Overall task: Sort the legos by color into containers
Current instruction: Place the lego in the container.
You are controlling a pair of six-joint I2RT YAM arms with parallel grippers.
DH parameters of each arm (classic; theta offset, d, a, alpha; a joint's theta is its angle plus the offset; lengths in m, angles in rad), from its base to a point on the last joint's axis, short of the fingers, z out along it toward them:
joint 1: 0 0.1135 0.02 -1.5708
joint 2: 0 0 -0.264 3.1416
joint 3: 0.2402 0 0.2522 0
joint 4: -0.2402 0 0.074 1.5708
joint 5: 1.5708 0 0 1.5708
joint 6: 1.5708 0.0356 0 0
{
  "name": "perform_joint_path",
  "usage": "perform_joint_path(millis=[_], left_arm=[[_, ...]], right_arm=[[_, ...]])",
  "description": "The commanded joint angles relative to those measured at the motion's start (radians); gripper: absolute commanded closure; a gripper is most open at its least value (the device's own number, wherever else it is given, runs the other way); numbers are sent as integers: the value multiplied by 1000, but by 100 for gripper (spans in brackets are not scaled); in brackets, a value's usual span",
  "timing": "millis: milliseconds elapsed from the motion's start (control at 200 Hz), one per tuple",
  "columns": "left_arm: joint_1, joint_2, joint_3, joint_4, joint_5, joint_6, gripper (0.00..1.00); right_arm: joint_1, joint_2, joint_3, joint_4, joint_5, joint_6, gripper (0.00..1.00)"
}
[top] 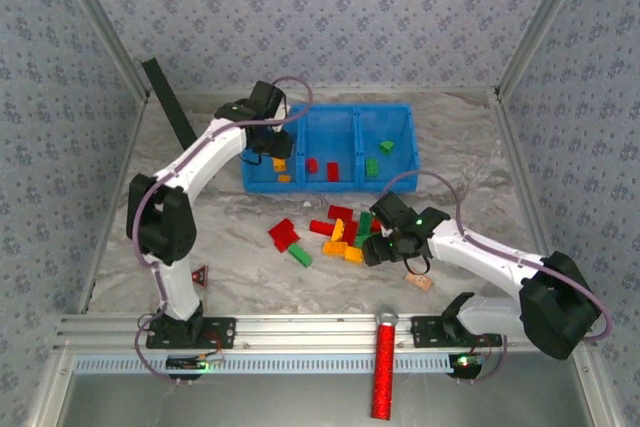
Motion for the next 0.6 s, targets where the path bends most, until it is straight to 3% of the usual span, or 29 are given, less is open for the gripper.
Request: perform_joint_path(millis=[0,595], left_arm=[[6,49,51,-53,-37,-34,73],[48,170,147,-72,-43,-31,69]], right_arm=[[22,-7,10,-37,67,35,27],[31,-66,-2,-70,101,60,22]])
